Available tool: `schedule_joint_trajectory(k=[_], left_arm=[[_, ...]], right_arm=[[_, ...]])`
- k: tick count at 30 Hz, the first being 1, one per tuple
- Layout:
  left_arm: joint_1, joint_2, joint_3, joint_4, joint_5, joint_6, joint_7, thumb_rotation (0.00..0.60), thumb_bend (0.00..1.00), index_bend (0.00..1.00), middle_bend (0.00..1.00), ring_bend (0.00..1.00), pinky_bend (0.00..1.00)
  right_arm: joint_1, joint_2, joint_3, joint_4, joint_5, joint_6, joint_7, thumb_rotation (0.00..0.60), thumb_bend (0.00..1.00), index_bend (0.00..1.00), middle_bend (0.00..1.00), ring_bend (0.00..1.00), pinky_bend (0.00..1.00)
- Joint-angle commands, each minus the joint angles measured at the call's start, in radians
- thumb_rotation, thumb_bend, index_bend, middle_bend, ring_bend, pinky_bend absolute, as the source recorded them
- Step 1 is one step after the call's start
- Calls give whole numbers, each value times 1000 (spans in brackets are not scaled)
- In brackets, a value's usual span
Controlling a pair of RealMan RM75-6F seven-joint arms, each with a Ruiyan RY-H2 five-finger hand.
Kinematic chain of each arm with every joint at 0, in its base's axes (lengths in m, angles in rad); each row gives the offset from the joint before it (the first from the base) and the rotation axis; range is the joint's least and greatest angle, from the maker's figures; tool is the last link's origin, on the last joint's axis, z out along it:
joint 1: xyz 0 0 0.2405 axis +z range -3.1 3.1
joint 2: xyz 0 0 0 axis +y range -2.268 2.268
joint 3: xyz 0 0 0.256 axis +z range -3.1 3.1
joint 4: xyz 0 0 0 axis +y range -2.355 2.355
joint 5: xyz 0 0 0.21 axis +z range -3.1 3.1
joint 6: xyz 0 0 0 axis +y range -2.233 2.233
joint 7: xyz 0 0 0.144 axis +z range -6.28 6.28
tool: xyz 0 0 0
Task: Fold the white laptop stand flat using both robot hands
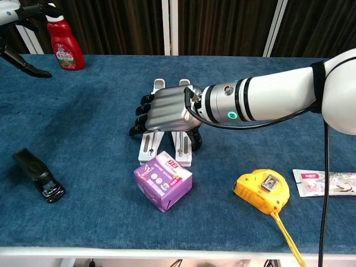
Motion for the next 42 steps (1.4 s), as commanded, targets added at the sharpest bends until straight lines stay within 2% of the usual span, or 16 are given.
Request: schedule_joint_trajectory(k=[1, 2, 4, 9, 12, 14, 16, 17, 18, 20, 24, 28, 33, 37, 42], left_arm=[[6, 3, 1, 3, 7, 7, -5, 600, 0, 62, 25, 44, 137], [9, 4, 1, 3, 9, 10, -7, 600, 0, 62, 25, 44, 137], [12, 6, 0, 3, 12, 16, -10, 600, 0, 62, 25, 44, 137], [22, 11, -2, -1, 19, 28, -16, 600, 0, 62, 25, 44, 137], [25, 14, -2, -2, 21, 31, -14, 600, 0, 62, 25, 44, 137], [28, 18, -3, -4, 20, 31, -12, 600, 0, 62, 25, 44, 137], [30, 26, 0, -4, 19, 29, 6, 600, 0, 62, 25, 44, 137], [32, 33, 3, -4, 18, 28, 24, 600, 0, 62, 25, 44, 137], [35, 39, 5, -7, 18, 29, 41, 600, 0, 62, 25, 44, 137], [45, 62, 15, -22, 16, 31, 81, 600, 0, 62, 25, 43, 137], [79, 115, 36, -69, 6, 42, 127, 600, 0, 62, 25, 44, 137], [132, 165, 64, -102, 7, 87, 181, 600, 0, 66, 25, 44, 137], [229, 199, 103, -113, 29, 211, 235, 600, 0, 74, 42, 44, 137], [313, 217, 139, -129, 55, 312, 257, 600, 0, 75, 43, 44, 137], [427, 235, 189, -176, 112, 450, 241, 600, 0, 75, 49, 44, 136]], right_arm=[[11, -11, -2, 22, -19, 21, 31, 600, 246, 260, 295, 168, 128], [13, -15, -6, 31, -30, 34, 47, 600, 288, 332, 340, 211, 160], [14, -19, -13, 46, -48, 59, 72, 600, 321, 406, 392, 261, 199], [8, -28, -36, 88, -93, 134, 130, 600, 340, 523, 474, 347, 274], [1, -31, -49, 104, -102, 156, 153, 600, 343, 546, 489, 356, 284], [-10, -27, -53, 102, -97, 164, 158, 600, 333, 496, 464, 333, 259], [-32, -15, -46, 77, -69, 169, 142, 600, 276, 333, 359, 235, 182], [-53, -4, -36, 51, -46, 184, 129, 600, 218, 187, 256, 135, 115], [-74, 7, -28, 25, -25, 201, 118, 600, 173, 87, 178, 65, 66], [-132, 46, -11, -49, 16, 265, 84, 600, 138, 6, 99, 8, 17], [-276, 152, 5, -212, 94, 437, 11, 600, 121, 0, 67, 0, 5], [-431, 282, -11, -371, 148, 616, -48, 600, 123, 0, 78, 0, 5], [-626, 441, -56, -513, 172, 826, 8, 600, 129, 0, 90, 0, 10], [-773, 530, -101, -539, 165, 968, 132, 600, 133, 0, 97, 0, 30], [-938, 578, -149, -501, 165, 1094, 304, 600, 134, 0, 96, 0, 30]])
